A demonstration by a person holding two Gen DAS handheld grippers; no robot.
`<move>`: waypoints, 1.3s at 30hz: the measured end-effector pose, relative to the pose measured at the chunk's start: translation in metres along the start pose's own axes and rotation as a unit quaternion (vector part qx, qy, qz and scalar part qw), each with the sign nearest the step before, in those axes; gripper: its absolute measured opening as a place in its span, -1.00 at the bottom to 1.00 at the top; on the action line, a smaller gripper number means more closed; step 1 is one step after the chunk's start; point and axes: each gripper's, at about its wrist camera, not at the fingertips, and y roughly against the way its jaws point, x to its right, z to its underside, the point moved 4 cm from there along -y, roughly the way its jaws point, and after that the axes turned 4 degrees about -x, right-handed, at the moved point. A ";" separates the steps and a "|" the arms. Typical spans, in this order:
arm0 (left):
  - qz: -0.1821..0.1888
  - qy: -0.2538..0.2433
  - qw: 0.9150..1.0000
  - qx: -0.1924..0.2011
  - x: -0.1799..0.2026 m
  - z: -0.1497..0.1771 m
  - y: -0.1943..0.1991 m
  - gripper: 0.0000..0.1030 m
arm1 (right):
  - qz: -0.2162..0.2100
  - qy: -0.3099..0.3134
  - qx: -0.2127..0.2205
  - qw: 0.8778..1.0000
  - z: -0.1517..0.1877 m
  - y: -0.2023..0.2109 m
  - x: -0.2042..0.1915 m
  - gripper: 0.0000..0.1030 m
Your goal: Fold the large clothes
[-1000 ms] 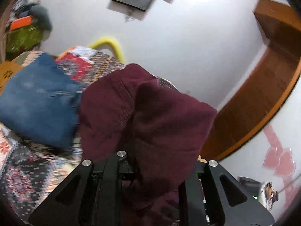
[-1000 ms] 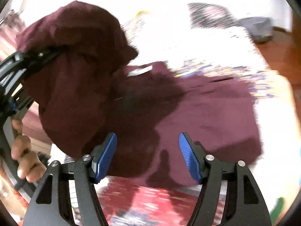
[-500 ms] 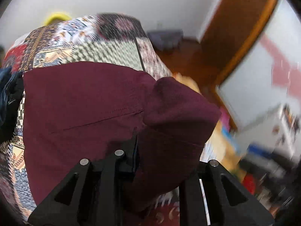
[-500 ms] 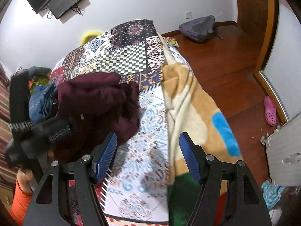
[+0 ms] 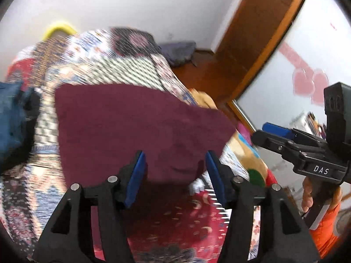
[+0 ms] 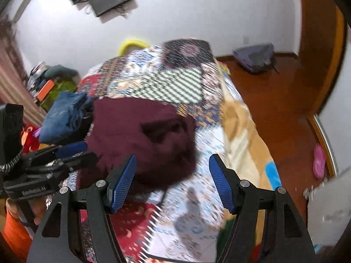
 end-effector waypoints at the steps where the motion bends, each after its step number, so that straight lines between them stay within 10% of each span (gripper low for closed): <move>1: -0.010 0.005 1.000 0.014 -0.009 -0.001 0.009 0.17 | -0.004 0.013 0.004 1.000 -0.005 -0.001 -0.010 0.27; 6: -0.087 0.017 0.995 0.035 -0.061 0.002 0.026 0.33 | -0.012 0.064 0.003 0.998 -0.017 -0.023 -0.046 0.27; 14: -0.107 0.015 0.992 -0.060 -0.101 0.059 -0.019 0.33 | 0.035 0.088 -0.052 0.994 -0.001 -0.072 -0.037 0.27; 26: -0.102 0.062 0.990 -0.082 -0.138 0.119 -0.044 0.74 | 0.037 0.050 -0.098 0.993 0.039 -0.098 0.014 0.51; 39: -0.163 0.018 0.986 -0.028 -0.135 0.102 0.029 0.73 | 0.035 0.070 -0.080 0.994 0.015 -0.060 0.001 0.56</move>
